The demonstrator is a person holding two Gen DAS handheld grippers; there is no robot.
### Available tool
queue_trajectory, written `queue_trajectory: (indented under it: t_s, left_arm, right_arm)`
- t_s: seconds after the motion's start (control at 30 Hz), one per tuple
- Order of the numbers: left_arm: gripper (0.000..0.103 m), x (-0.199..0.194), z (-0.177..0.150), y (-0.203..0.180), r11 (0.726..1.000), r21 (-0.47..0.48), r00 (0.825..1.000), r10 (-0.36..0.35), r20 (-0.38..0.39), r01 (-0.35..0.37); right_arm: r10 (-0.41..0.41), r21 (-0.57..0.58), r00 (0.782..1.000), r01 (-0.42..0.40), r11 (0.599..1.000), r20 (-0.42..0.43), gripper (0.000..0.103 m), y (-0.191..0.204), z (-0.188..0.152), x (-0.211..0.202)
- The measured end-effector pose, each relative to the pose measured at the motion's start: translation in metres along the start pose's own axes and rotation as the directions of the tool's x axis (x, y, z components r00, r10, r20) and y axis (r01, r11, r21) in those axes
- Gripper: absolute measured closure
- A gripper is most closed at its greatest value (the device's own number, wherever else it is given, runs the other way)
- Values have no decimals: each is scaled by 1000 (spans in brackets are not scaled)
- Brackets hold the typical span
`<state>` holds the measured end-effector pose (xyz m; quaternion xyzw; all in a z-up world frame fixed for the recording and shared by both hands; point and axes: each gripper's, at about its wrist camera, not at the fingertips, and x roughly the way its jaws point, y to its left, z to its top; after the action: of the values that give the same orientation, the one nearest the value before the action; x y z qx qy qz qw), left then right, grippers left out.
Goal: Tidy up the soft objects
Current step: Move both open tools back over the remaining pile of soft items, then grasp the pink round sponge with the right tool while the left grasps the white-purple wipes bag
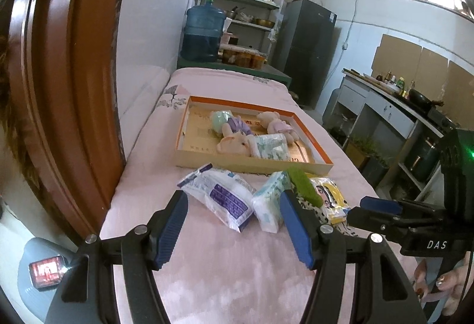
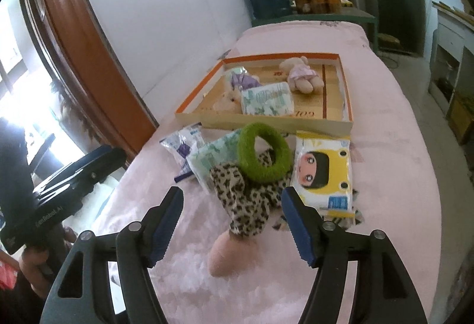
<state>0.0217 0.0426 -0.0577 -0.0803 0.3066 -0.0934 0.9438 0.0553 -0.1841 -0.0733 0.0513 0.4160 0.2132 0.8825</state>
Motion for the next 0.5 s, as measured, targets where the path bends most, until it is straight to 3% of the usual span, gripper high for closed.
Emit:
queue_trajectory:
  t_s: [0.5]
  left_arm:
    - [39,6,-24,4,999,-17,999,-39,-26,38]
  right_arm:
    - [-1,43,997,5,999,-81,32,-3,-44,21]
